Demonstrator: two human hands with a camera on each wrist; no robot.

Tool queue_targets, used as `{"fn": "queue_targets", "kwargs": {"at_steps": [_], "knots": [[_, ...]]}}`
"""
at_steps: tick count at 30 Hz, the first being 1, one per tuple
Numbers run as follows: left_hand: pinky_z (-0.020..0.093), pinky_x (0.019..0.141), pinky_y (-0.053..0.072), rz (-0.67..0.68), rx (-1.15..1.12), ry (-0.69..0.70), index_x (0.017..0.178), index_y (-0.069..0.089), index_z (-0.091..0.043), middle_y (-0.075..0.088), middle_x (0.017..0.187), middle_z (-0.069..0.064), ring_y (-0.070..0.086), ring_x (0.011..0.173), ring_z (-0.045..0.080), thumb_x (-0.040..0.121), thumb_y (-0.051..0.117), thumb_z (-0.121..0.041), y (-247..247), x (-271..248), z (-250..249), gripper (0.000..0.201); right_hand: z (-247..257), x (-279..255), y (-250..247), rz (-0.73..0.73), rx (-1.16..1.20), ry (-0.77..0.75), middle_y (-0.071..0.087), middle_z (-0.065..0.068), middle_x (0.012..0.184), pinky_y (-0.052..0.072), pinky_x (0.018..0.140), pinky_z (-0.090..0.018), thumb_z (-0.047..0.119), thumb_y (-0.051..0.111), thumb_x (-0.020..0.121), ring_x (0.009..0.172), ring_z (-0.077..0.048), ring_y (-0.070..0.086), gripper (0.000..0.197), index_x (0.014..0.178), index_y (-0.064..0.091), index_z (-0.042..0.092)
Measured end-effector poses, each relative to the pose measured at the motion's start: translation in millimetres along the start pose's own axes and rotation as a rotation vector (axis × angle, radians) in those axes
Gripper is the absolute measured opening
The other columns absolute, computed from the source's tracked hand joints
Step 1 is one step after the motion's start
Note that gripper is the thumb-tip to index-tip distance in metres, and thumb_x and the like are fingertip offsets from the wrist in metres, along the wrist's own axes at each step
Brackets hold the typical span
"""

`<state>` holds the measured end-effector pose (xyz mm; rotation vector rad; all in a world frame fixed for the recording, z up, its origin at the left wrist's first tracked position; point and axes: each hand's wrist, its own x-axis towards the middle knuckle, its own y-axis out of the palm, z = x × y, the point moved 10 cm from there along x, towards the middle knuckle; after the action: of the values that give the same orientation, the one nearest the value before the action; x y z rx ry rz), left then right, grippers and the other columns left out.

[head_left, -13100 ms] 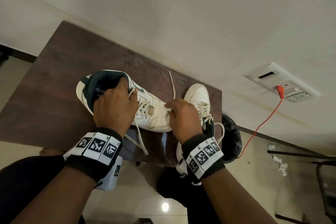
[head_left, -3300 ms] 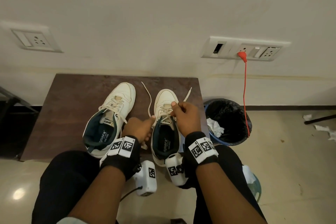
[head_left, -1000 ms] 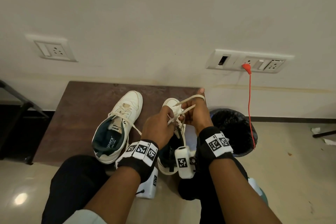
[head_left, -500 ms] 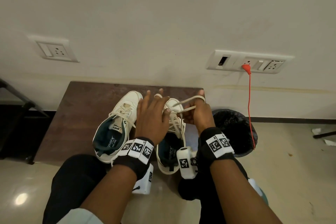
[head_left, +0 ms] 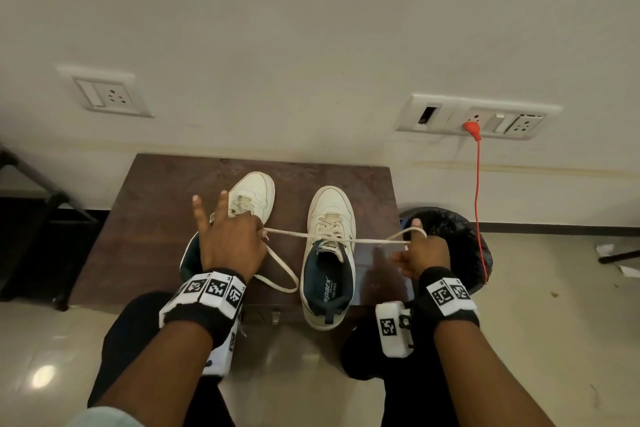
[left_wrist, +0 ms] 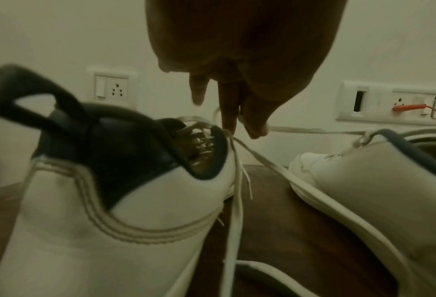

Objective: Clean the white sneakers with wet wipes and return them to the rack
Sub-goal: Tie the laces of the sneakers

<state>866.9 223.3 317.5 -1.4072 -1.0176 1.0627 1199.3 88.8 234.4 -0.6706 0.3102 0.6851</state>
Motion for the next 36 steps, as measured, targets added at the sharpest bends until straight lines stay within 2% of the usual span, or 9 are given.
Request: {"fn": "queue_targets", "kwargs": {"at_steps": [3, 6, 9, 12, 14, 16, 19, 30, 36], "knots": [[0.056, 0.114, -0.006, 0.001, -0.053, 0.004, 0.103, 0.068, -0.030, 0.067, 0.113, -0.002, 0.039, 0.132, 0.023, 0.088, 0.053, -0.036, 4.0, -1.7, -5.7, 0.022, -20.5, 5.1, -15.6, 0.018, -0.018, 0.092, 0.063, -0.016, 0.056, 0.052, 0.056, -0.040, 0.032, 0.062, 0.082, 0.051, -0.029, 0.060, 0.037, 0.070, 0.064, -0.003], [0.052, 0.115, 0.006, -0.078, -0.083, -0.009, 0.115, 0.062, -0.026, 0.062, 0.118, 0.002, 0.051, 0.117, 0.027, 0.086, 0.054, -0.032, -3.9, -0.4, -10.3, 0.030, -12.2, 1.9, -17.5, 0.082, 0.034, 0.072, 0.056, -0.016, 0.066, 0.049, 0.049, -0.032, 0.005, 0.058, 0.080, 0.050, -0.024, 0.055, 0.008, 0.088, 0.058, 0.005], [0.045, 0.101, 0.033, -0.141, -0.114, -0.025, 0.111, 0.064, -0.019, 0.061, 0.111, 0.007, 0.054, 0.106, 0.029, 0.087, 0.054, -0.025, -13.9, 1.3, -16.8, 0.027, 15.1, -5.6, -14.2, 0.049, -0.022, -0.071, 0.063, -0.014, 0.098, 0.054, 0.078, -0.046, 0.011, 0.063, 0.072, 0.086, -0.030, 0.062, 0.047, 0.117, 0.053, 0.019], [0.037, 0.084, 0.043, -0.079, -0.174, 0.125, 0.109, 0.066, -0.018, 0.059, 0.106, 0.005, 0.053, 0.099, 0.025, 0.089, 0.049, -0.019, -6.6, 3.2, -44.6, 0.027, 60.9, -33.1, -8.6, -0.073, -0.259, -0.424, 0.061, -0.010, 0.106, 0.047, 0.087, -0.036, 0.022, 0.065, 0.077, 0.095, -0.025, 0.057, 0.030, 0.106, 0.066, 0.016], [0.034, 0.088, 0.041, -0.019, -0.176, 0.270, 0.117, 0.064, -0.024, 0.059, 0.111, 0.001, 0.053, 0.102, 0.023, 0.088, 0.048, -0.017, 3.8, 1.1, -67.8, 0.033, 81.0, -55.8, 8.5, -0.067, -0.355, -0.572, 0.059, -0.008, 0.113, 0.043, 0.089, -0.029, 0.015, 0.065, 0.078, 0.101, -0.022, 0.054, 0.022, 0.100, 0.071, 0.015], [0.037, 0.102, 0.034, 0.033, -0.167, 0.336, 0.122, 0.060, -0.028, 0.060, 0.117, -0.003, 0.053, 0.109, 0.020, 0.087, 0.049, -0.018, 13.2, -0.8, -82.2, 0.038, 82.3, -72.9, 40.5, 0.125, -0.411, -0.610, 0.060, -0.003, 0.113, 0.040, 0.088, -0.023, 0.006, 0.060, 0.081, 0.100, -0.014, 0.054, 0.029, 0.108, 0.069, 0.011], [0.047, 0.114, 0.018, 0.126, -0.092, 0.342, 0.110, 0.061, -0.029, 0.065, 0.108, -0.005, 0.055, 0.111, 0.021, 0.087, 0.048, -0.023, 27.0, -3.7, -90.4, 0.027, 64.4, -87.6, 79.7, 0.346, -0.559, -0.585, 0.064, -0.002, 0.119, 0.044, 0.094, -0.027, 0.020, 0.059, 0.089, 0.106, -0.014, 0.058, 0.034, 0.122, 0.061, 0.014], [0.043, 0.114, 0.010, 0.024, -0.128, 0.274, 0.087, 0.069, -0.027, 0.070, 0.084, -0.008, 0.061, 0.093, 0.014, 0.092, 0.047, -0.035, 7.5, 1.6, -82.7, 0.024, 93.1, -99.1, 64.2, 0.063, -0.694, -0.760, 0.060, 0.000, 0.083, 0.038, 0.068, -0.023, 0.023, 0.052, 0.093, 0.073, -0.011, 0.050, 0.020, 0.088, 0.068, 0.014], [0.041, 0.116, 0.011, 0.088, -0.039, 0.214, 0.086, 0.068, -0.024, 0.070, 0.086, -0.004, 0.063, 0.090, 0.016, 0.088, 0.050, -0.034, 18.6, 6.2, -64.8, 0.021, 72.6, -77.6, 45.6, 0.028, -0.745, -0.626, 0.061, -0.004, 0.076, 0.041, 0.064, -0.024, 0.022, 0.053, 0.086, 0.072, -0.021, 0.060, 0.016, 0.079, 0.063, 0.011]]}}
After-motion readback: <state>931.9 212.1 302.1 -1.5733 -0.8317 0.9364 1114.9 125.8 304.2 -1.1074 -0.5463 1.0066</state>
